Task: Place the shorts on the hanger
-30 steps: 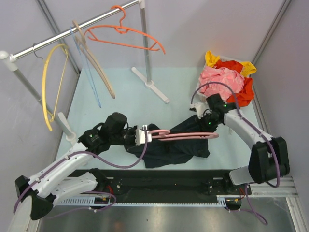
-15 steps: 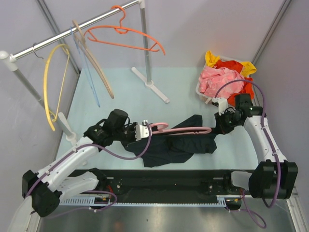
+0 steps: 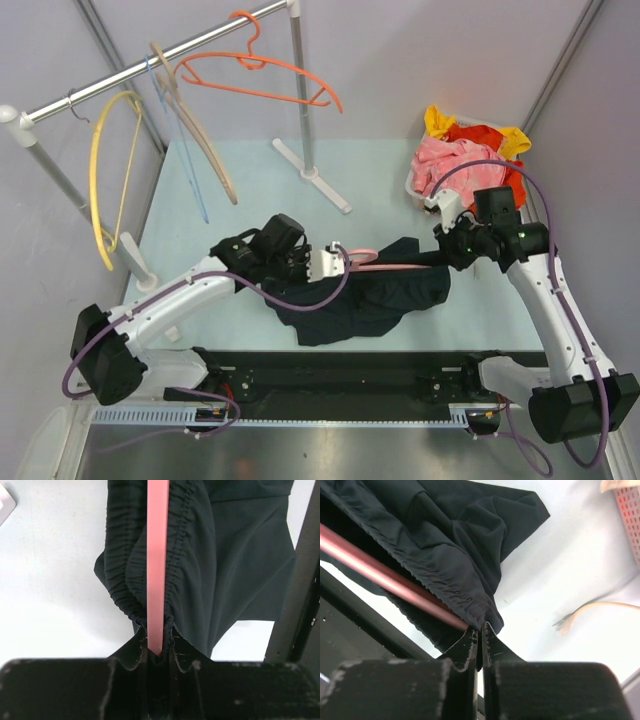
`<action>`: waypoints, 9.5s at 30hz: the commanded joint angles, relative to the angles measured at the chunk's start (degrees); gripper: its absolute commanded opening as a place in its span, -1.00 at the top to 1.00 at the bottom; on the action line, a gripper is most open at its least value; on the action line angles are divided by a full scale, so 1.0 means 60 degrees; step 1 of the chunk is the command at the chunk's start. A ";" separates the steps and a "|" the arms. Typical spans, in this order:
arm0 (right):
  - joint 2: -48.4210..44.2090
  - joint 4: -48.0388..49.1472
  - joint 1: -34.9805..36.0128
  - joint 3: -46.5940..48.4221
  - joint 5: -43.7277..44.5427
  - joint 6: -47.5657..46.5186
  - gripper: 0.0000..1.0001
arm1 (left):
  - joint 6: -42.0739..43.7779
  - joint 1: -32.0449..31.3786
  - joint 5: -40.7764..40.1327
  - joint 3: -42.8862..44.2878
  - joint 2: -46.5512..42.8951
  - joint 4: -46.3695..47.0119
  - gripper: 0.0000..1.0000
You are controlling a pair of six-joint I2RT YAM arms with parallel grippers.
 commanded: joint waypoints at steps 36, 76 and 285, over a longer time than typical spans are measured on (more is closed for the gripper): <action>0.0290 0.1050 0.4341 0.2458 -0.1525 -0.1589 0.12 | -0.0366 -0.0140 0.1286 0.3404 -0.0188 -0.1609 1.00; -0.0002 0.1269 0.0533 0.3556 -0.1995 0.1763 1.00 | 0.0393 -0.0798 -0.0070 0.3317 -0.1332 0.3252 -0.53; 0.3631 0.4316 0.4709 0.8082 0.3735 0.6994 -0.67 | 1.3872 -0.1459 -0.1672 0.2392 0.0865 0.7928 1.00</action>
